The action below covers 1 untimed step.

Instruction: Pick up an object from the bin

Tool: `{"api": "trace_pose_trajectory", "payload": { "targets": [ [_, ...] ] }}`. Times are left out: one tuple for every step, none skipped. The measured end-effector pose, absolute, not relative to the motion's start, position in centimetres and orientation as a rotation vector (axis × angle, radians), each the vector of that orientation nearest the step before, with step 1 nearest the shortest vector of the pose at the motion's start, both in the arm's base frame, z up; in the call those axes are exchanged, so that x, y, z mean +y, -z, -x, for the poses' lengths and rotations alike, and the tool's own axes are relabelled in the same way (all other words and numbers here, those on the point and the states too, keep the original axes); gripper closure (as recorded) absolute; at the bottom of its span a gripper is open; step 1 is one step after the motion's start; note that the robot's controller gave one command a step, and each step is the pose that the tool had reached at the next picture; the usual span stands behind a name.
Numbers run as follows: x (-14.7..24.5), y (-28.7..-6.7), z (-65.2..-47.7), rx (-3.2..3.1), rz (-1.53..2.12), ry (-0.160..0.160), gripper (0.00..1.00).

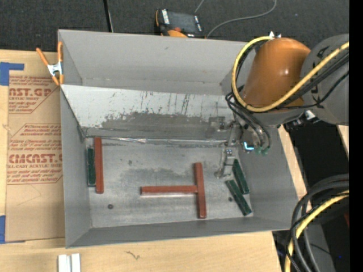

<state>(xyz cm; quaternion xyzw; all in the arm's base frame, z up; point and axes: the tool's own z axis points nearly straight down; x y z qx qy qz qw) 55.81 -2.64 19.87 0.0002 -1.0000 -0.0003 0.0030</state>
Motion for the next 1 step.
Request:
{"api": "trace_pose_trajectory", "payload": {
  "targets": [
    [-2.18, -6.72, -52.22, -3.048, -0.744, 0.003, 0.0]
  ]
}}
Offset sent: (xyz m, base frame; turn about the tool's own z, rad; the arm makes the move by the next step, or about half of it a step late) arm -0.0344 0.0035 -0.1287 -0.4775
